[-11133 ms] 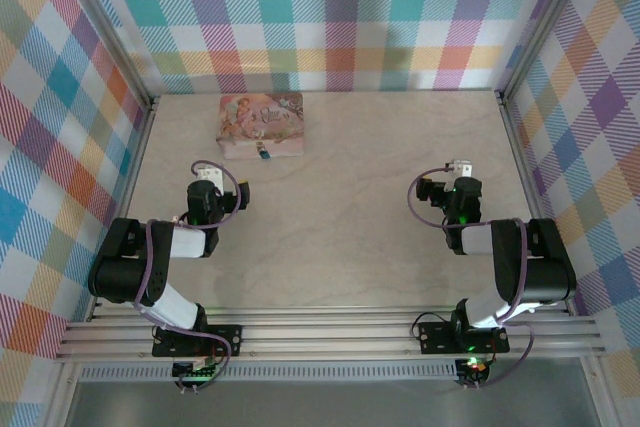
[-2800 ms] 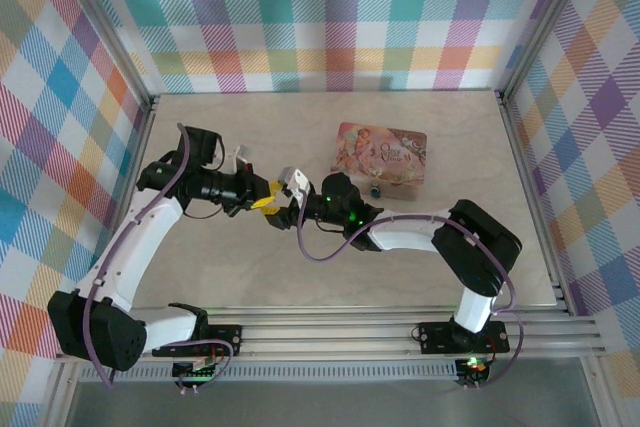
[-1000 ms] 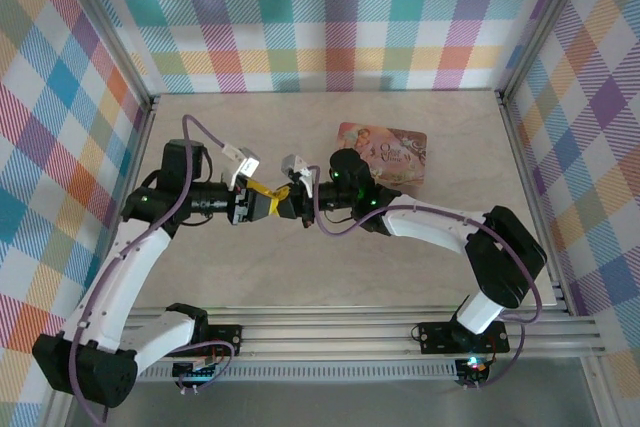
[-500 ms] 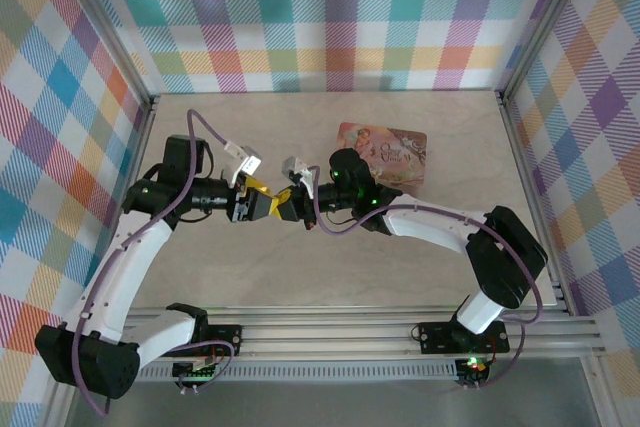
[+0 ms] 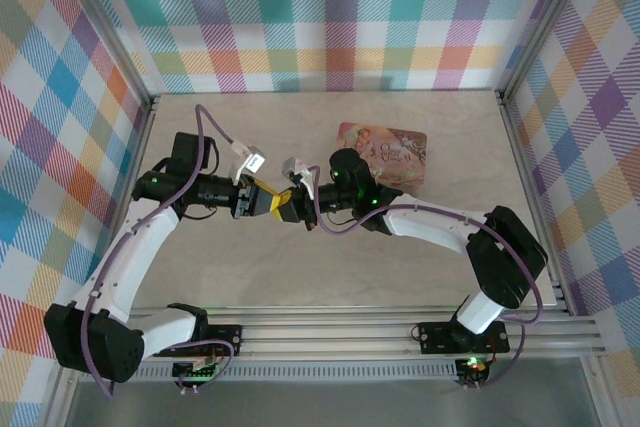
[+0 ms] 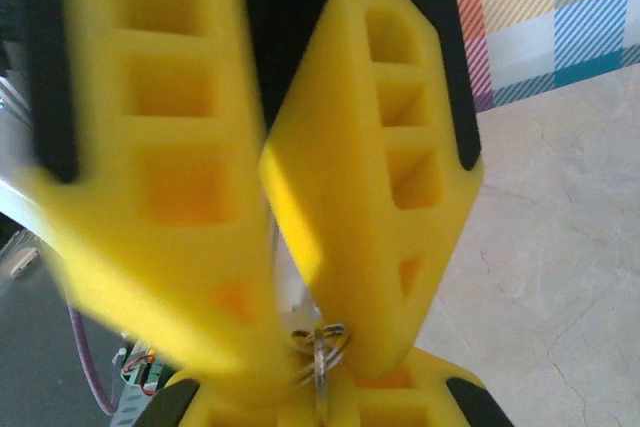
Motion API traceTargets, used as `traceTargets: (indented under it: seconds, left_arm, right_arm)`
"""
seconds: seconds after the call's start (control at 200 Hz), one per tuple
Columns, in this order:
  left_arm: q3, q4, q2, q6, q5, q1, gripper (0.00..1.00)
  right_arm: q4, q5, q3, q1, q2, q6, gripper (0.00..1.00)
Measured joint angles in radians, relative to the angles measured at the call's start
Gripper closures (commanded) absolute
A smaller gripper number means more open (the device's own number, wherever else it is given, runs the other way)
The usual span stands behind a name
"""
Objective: Unlock the padlock with the key
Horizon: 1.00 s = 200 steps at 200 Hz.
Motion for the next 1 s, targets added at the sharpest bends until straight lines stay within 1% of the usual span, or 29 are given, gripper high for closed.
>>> traceTargets:
  seconds: [0.055, 0.235, 0.325, 0.385, 0.44, 0.505, 0.565, 0.61, 0.67, 0.79, 1.0]
  left_arm:
    - [0.0, 0.002, 0.003, 0.004, 0.006, 0.004, 1.0]
    - [-0.006, 0.006, 0.002, -0.022, -0.004, 0.006, 1.0]
    - [-0.006, 0.015, 0.002, -0.047, -0.016, 0.006, 1.0]
    - [-0.006, 0.024, 0.002, -0.068, -0.032, 0.006, 1.0]
    - [-0.006, 0.031, 0.002, -0.087, -0.059, 0.006, 1.0]
    - [-0.006, 0.031, 0.002, -0.111, -0.11, 0.006, 1.0]
    - [-0.006, 0.031, 0.002, -0.129, -0.157, 0.006, 1.0]
    - [-0.006, 0.032, 0.001, -0.14, -0.184, 0.006, 1.0]
    - [-0.006, 0.033, 0.0, -0.154, -0.216, 0.006, 1.0]
    - [-0.006, 0.042, -0.019, -0.181, -0.265, 0.006, 1.0]
    - [0.002, 0.061, -0.042, -0.187, -0.304, 0.006, 1.0]
  right_arm:
    - [-0.008, 0.001, 0.0, 0.0, 0.0, 0.0, 1.0]
    - [-0.019, 0.016, 0.0, -0.001, 0.001, -0.001, 0.98]
    - [-0.018, 0.033, -0.001, 0.0, 0.002, 0.0, 0.91]
    - [-0.008, 0.054, -0.007, 0.0, 0.002, 0.0, 0.88]
    - [0.005, 0.076, -0.017, 0.0, 0.002, 0.004, 0.81]
    - [0.022, 0.103, -0.031, 0.0, 0.002, 0.006, 0.7]
    - [0.032, 0.128, -0.04, 0.0, 0.002, 0.001, 0.65]
    - [0.039, 0.146, -0.048, 0.0, 0.001, 0.004, 0.57]
    - [0.047, 0.167, -0.06, 0.0, -0.002, 0.001, 0.48]
    - [0.05, 0.206, -0.093, 0.0, -0.025, -0.003, 0.39]
    - [0.04, 0.234, -0.163, 0.0, -0.093, -0.002, 0.28]
